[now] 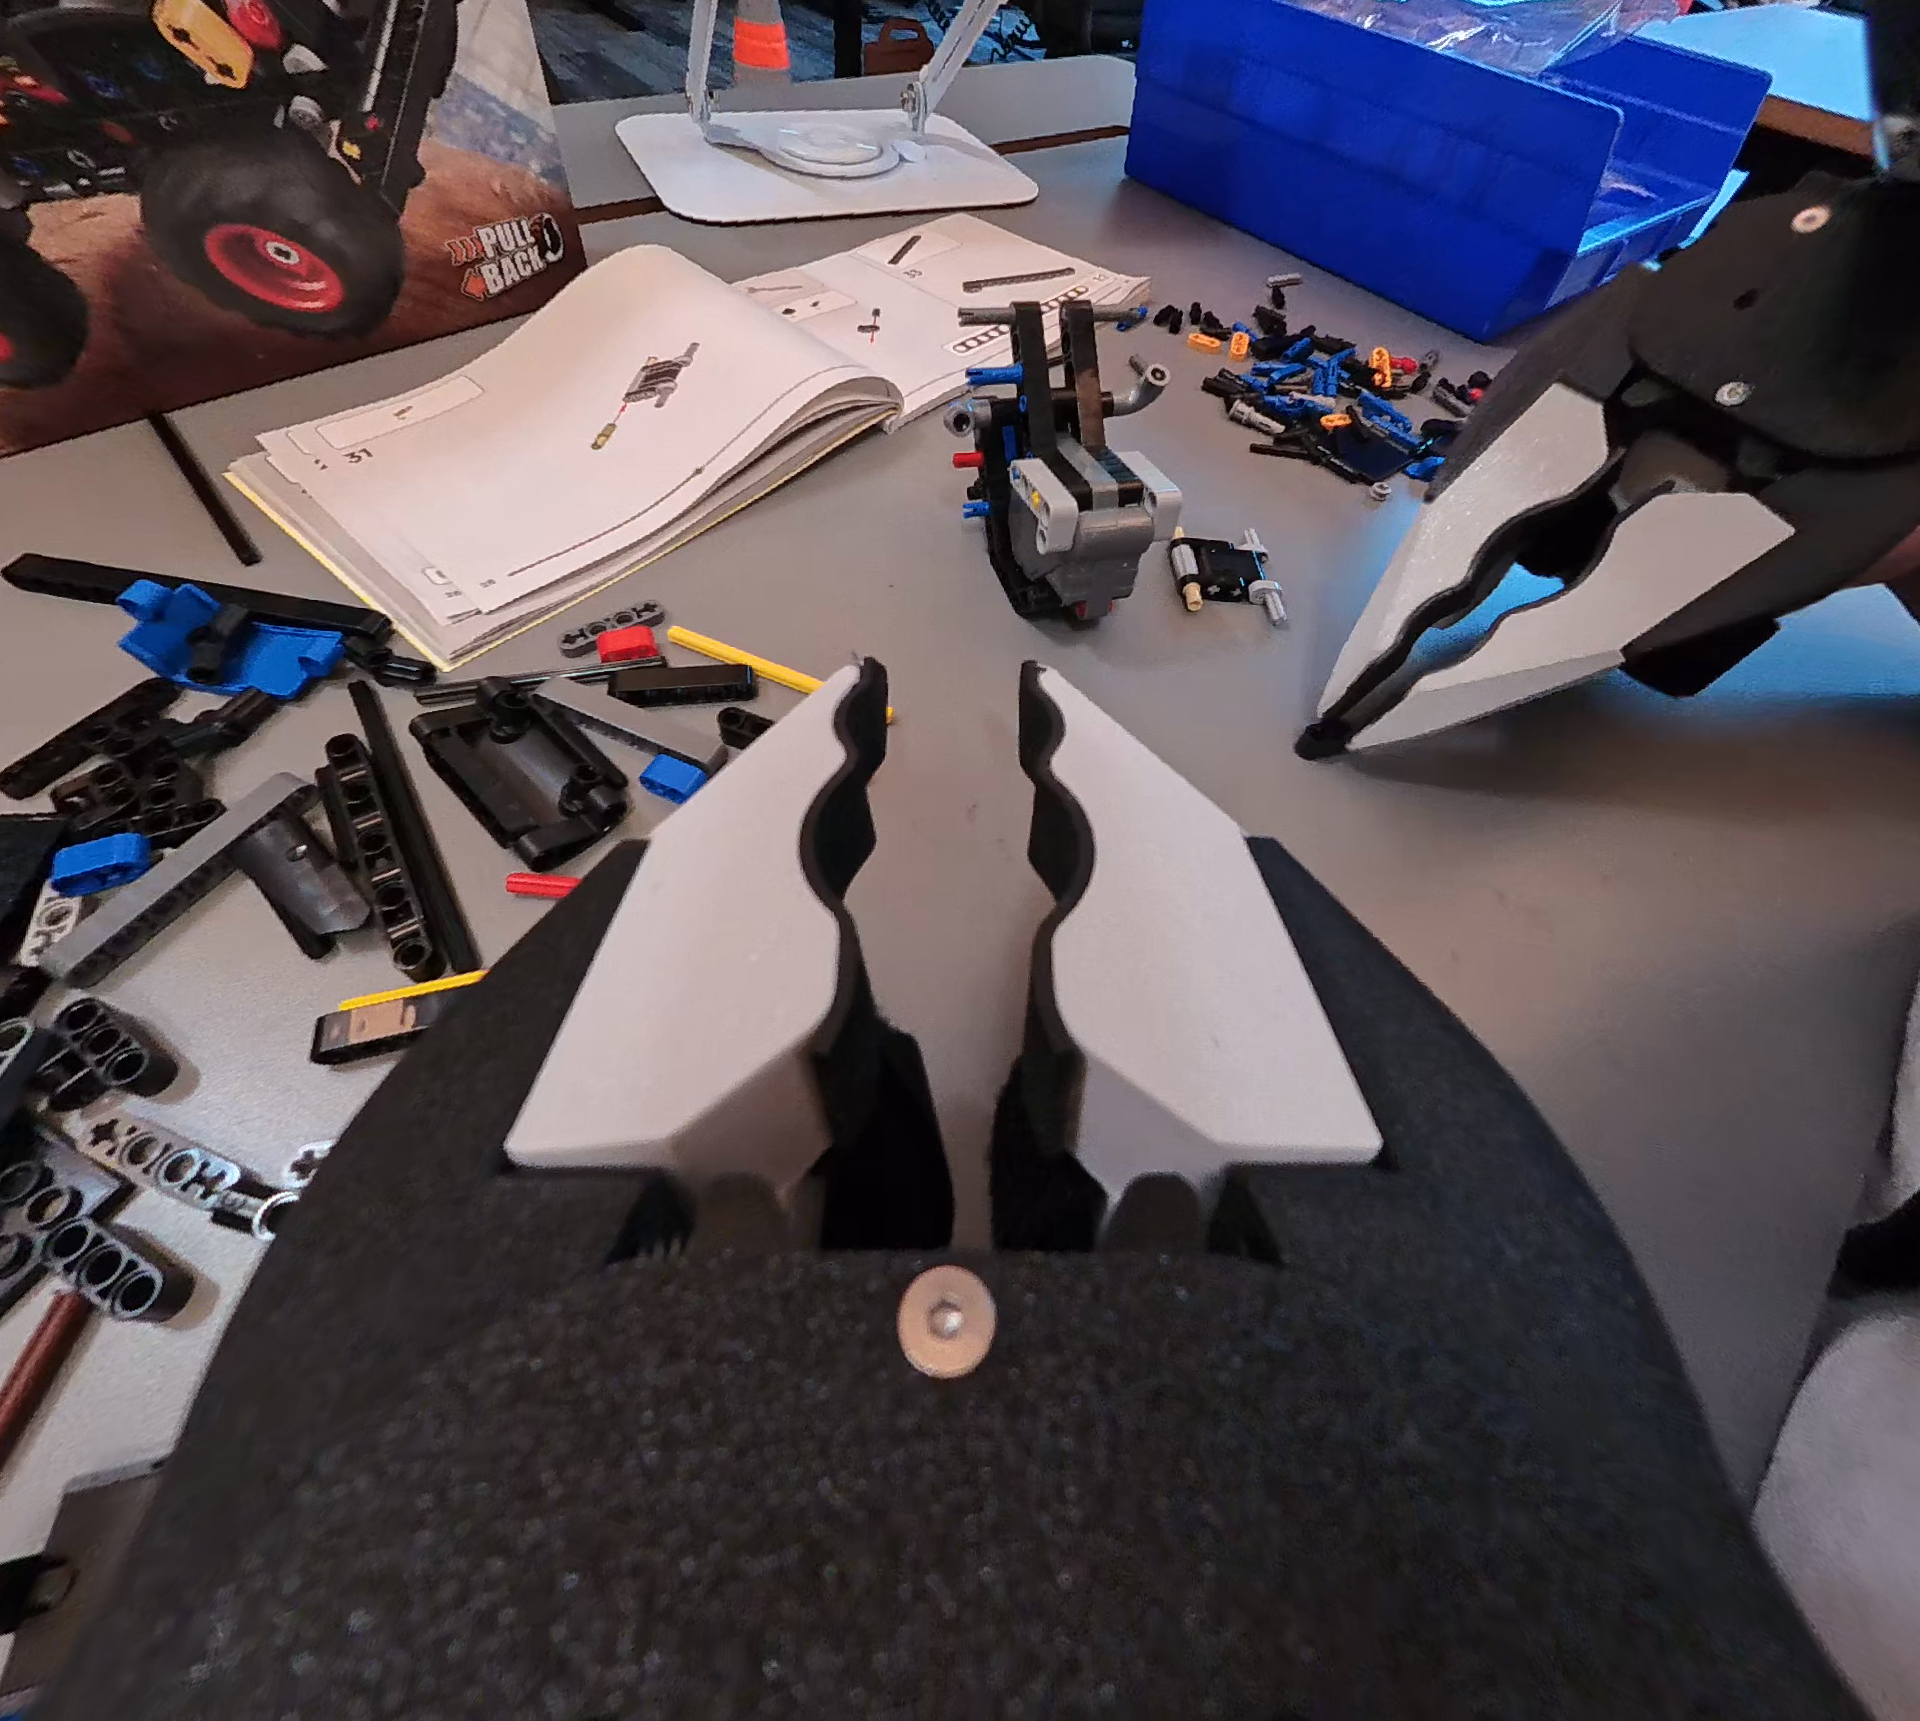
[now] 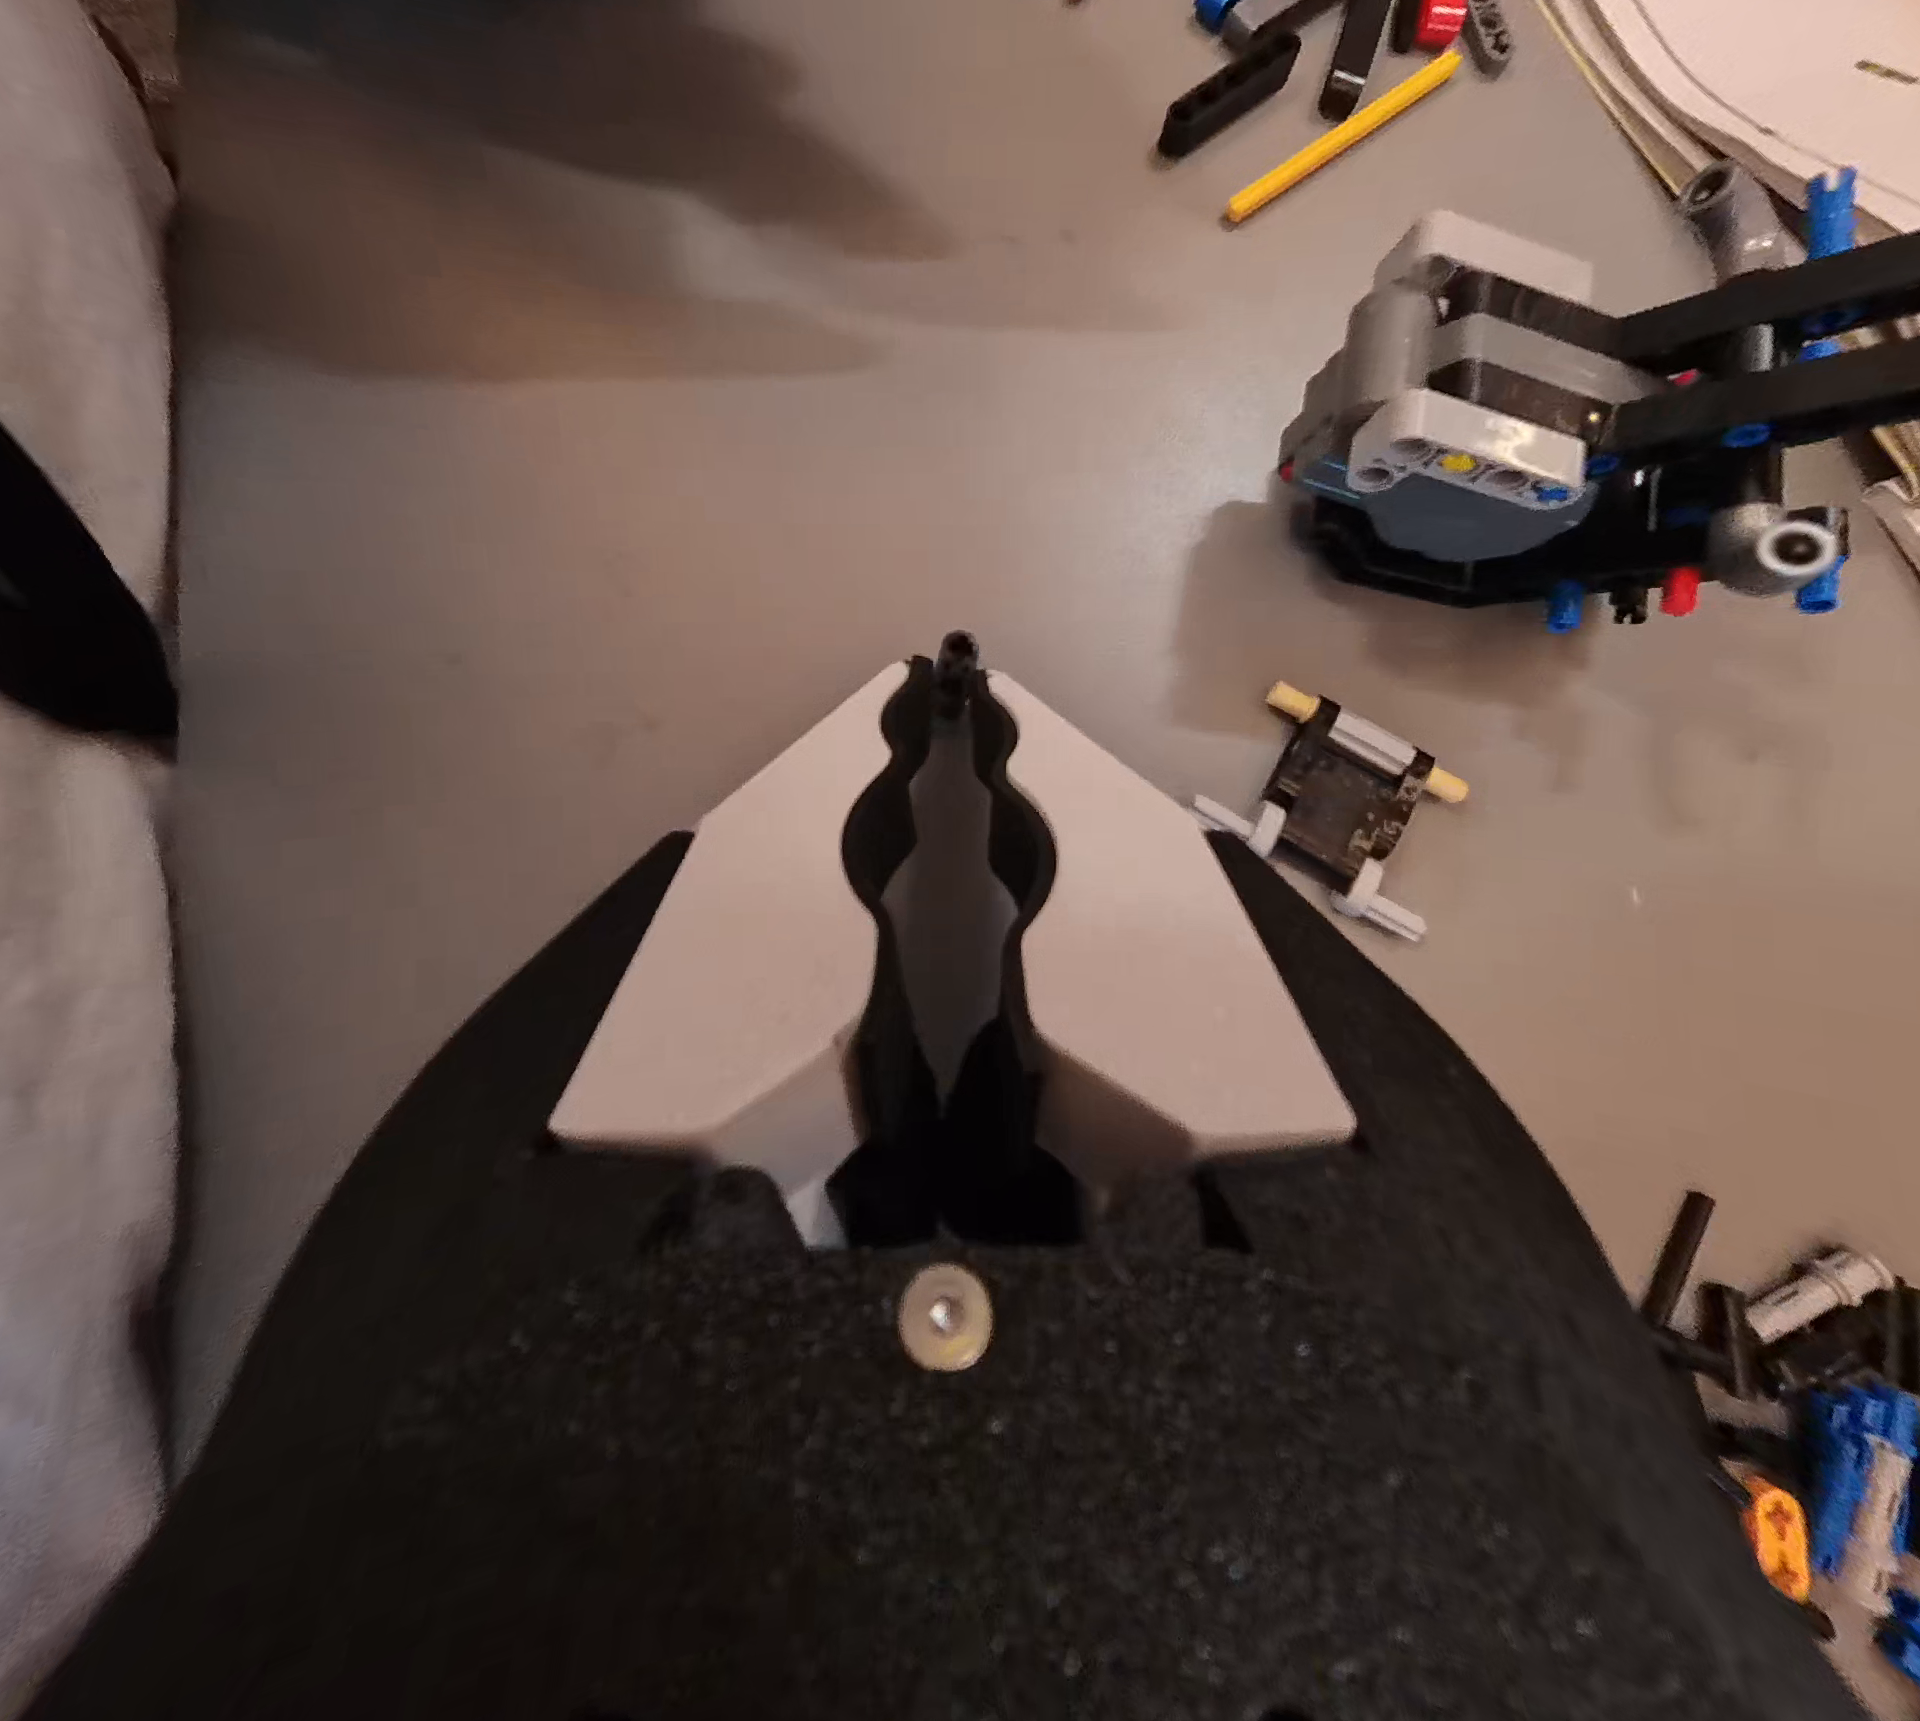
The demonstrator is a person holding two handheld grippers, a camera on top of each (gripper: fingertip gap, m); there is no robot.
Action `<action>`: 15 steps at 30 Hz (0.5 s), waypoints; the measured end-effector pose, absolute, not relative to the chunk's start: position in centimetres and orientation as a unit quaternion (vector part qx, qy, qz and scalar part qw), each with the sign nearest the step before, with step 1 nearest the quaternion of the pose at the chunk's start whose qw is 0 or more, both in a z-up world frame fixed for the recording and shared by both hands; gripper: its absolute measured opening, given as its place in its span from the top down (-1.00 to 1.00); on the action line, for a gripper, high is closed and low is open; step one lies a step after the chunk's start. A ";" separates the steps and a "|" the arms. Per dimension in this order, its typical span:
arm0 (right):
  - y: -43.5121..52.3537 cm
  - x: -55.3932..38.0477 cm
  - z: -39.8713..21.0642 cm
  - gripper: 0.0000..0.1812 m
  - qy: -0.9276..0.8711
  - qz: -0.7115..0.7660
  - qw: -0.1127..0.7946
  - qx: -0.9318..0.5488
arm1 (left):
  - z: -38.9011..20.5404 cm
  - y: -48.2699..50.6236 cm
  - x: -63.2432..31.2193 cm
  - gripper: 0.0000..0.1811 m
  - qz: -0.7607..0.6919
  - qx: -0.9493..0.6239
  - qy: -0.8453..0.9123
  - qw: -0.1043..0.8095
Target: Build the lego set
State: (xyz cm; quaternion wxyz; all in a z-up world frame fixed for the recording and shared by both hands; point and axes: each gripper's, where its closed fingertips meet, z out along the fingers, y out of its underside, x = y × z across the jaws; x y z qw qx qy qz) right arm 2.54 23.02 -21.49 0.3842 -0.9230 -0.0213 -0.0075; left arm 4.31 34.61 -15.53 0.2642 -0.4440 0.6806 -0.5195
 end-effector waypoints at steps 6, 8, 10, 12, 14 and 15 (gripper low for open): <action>23.0 3.5 -20.9 0.83 0.001 -0.025 0.398 -0.917 | -15.6 34.4 4.2 0.74 -0.520 -0.441 0.684 0.260; 22.3 4.8 -19.2 0.79 0.032 -0.030 0.433 -0.900 | -15.5 34.4 4.2 0.75 -0.522 -0.440 0.683 0.261; 19.8 9.9 -17.4 0.78 0.108 -0.107 0.447 -0.882 | -15.5 34.5 4.2 0.75 -0.523 -0.439 0.682 0.260; 14.4 17.4 -15.9 0.79 0.240 -0.234 0.426 -0.840 | -15.5 34.4 4.2 0.74 -0.523 -0.440 0.683 0.259; 7.5 23.3 -15.5 0.78 0.383 -0.331 0.377 -0.776 | -15.6 34.4 4.2 0.74 -0.521 -0.441 0.684 0.258; 5.4 24.6 -16.0 0.77 0.429 -0.329 0.366 -0.757 | -15.6 34.4 4.2 0.74 -0.521 -0.441 0.685 0.257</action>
